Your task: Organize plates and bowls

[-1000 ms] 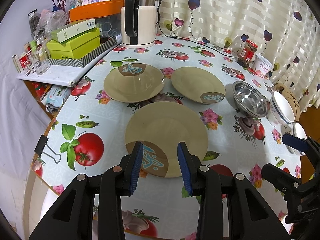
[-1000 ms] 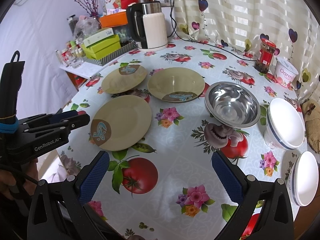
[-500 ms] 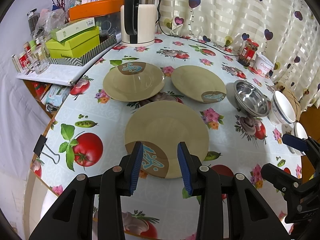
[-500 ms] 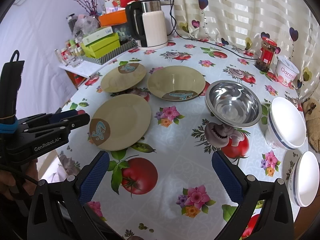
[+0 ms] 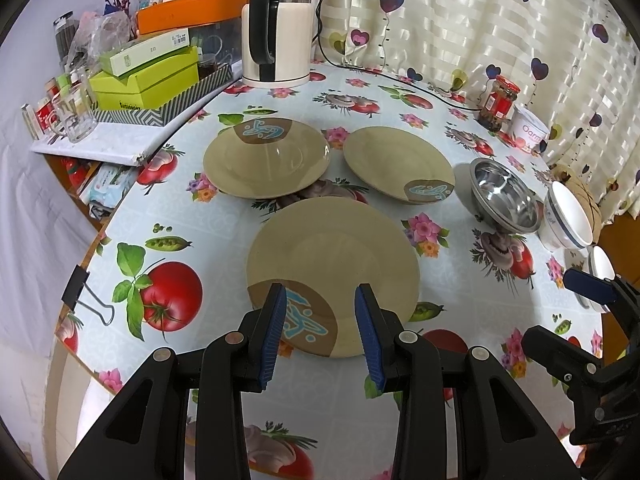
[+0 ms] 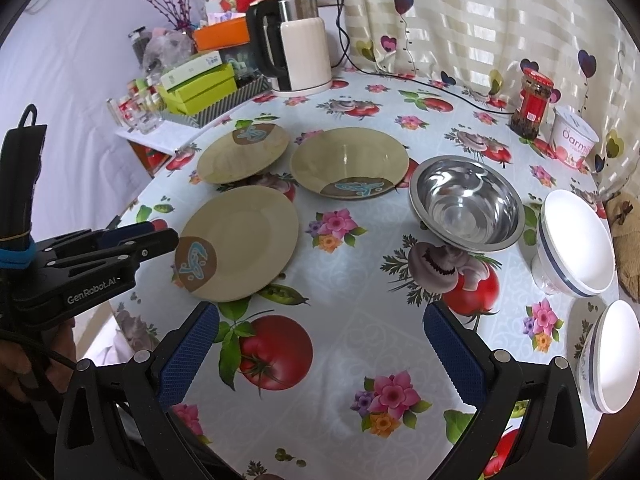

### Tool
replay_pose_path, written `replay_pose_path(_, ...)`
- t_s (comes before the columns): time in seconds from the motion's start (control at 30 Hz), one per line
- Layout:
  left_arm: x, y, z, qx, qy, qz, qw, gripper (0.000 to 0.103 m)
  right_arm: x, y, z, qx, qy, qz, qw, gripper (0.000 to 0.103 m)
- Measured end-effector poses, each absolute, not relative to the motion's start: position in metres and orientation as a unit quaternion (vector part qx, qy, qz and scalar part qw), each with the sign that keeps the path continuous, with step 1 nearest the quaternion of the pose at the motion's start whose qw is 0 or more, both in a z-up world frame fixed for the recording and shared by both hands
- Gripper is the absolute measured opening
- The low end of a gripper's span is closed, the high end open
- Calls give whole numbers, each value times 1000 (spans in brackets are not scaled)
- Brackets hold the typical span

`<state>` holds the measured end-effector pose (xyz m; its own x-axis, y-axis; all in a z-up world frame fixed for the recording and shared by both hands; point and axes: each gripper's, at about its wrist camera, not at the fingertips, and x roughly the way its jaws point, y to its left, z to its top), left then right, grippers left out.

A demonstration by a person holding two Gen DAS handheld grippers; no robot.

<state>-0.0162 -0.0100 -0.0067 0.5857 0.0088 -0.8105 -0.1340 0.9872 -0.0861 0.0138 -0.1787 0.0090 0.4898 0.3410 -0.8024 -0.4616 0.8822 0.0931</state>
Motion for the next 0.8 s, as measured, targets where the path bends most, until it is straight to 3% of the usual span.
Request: replay_pose_path(0.8, -1, 2, -13, -91, 467, 35, 879, 37, 27, -176, 1, -65, 461, 235, 853, 103)
